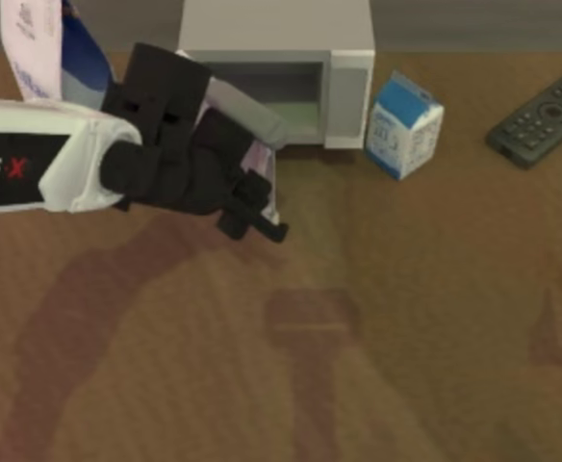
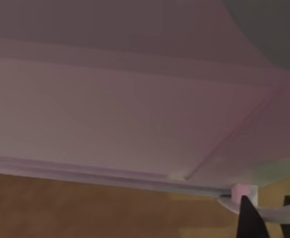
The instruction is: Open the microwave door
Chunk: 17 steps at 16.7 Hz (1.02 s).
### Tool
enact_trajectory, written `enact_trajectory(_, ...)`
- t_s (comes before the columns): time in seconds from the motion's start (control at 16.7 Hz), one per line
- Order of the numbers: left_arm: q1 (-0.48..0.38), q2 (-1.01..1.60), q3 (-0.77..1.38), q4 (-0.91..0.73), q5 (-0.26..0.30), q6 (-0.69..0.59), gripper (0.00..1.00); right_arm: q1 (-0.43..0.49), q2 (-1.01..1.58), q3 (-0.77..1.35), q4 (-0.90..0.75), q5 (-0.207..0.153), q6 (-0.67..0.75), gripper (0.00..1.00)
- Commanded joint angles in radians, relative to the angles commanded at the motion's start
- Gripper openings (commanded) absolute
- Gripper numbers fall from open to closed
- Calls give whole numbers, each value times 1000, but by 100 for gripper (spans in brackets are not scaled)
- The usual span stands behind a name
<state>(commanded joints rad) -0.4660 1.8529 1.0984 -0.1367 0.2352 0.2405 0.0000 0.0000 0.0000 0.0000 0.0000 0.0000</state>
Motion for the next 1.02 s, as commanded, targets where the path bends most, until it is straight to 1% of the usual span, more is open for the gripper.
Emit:
enact_trajectory(0.3, -6, 0, -2, -2, 9, -3, 0, 0, 0, 0, 0, 0, 0, 100)
enact_trajectory(0.78, 34, -15, -15, -20, 61, 79, 0, 0, 0, 0, 0, 0, 0, 100)
enact_trajectory(1.02, 34, -15, -16, -21, 61, 80, 0, 0, 0, 0, 0, 0, 0, 100)
